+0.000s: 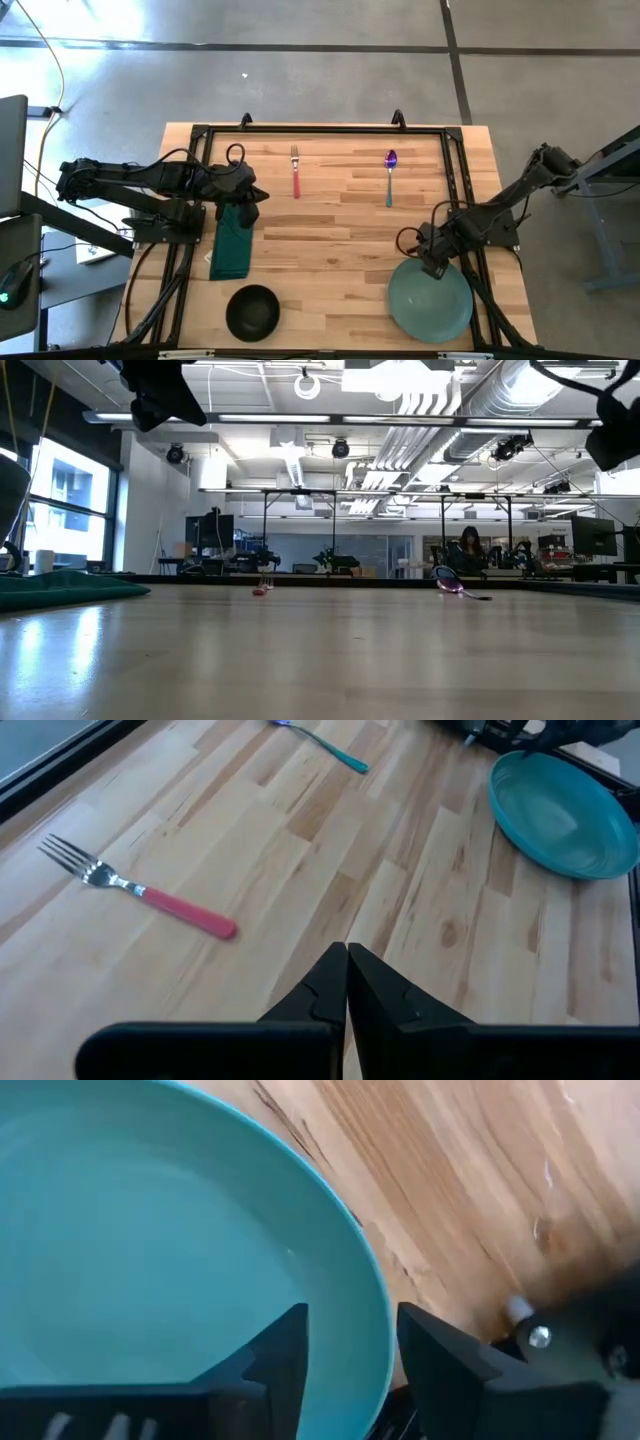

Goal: Set table place
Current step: Move the green plate to the center of the table

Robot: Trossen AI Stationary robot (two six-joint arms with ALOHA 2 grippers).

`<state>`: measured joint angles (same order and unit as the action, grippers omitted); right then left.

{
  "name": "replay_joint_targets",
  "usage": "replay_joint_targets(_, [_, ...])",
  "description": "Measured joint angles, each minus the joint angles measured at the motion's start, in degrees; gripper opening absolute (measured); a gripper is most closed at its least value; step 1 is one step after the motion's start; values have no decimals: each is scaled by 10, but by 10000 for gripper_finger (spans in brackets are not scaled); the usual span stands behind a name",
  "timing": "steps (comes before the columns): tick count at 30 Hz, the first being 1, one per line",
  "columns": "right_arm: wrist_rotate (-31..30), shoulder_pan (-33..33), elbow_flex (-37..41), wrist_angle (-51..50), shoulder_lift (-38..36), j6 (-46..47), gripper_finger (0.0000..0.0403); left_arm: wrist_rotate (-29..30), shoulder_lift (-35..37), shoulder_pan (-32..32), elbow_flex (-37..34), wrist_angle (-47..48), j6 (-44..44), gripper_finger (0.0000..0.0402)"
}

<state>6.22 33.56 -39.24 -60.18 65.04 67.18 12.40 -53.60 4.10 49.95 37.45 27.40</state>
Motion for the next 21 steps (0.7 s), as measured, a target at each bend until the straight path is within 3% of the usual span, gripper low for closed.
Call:
replay_joint_targets(7, [-19,0,33,12,0,-37,166,3,0,0,0,-1,3,1])
replay_joint_targets(21, [-21,-1,132,179,0,-29,165,10,0,0,0,0,14,1])
